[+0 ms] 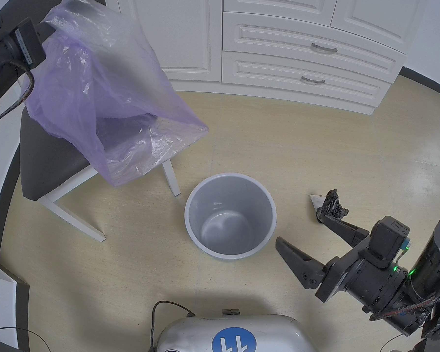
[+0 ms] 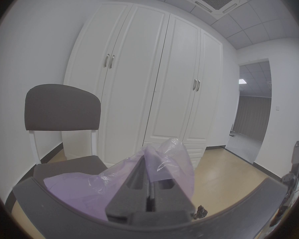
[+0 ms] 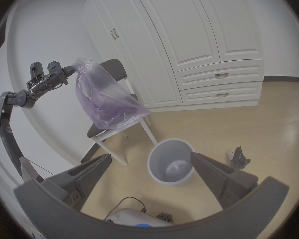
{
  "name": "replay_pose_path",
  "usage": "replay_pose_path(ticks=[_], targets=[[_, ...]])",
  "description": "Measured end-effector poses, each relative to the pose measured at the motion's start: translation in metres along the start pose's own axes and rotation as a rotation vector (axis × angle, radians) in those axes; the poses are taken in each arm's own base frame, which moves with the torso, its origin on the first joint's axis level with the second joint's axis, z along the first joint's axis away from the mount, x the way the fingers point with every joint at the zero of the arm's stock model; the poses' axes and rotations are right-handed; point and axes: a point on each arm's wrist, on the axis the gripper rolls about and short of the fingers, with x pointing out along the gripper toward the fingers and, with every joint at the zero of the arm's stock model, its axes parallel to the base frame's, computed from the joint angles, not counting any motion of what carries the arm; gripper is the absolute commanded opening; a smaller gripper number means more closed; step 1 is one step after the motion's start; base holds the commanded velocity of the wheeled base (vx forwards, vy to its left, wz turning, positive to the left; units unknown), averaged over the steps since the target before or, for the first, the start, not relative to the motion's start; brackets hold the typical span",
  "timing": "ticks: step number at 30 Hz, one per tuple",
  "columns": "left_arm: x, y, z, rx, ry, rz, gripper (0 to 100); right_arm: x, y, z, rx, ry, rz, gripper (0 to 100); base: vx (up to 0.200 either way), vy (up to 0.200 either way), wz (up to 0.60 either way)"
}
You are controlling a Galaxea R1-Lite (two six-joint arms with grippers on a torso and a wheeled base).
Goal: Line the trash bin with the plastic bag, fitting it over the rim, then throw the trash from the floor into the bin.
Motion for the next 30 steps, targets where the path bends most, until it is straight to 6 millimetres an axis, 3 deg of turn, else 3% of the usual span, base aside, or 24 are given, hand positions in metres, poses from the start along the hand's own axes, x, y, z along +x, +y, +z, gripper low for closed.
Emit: replay_pose_path(ticks=[17, 30], targets=[[0.006, -0.017, 0.006, -0.035, -0.021, -0.050, 0, 0.038, 0.025, -0.030, 0.110, -0.112, 0.059, 100, 0.000, 0.000, 0.00], [-0.011, -0.036, 0.012, -0.106, -0.043, -0.065, 0, 0.076, 0.037, -0.060, 0.130, -0.061, 0.053, 100, 0.000, 0.000, 0.00]])
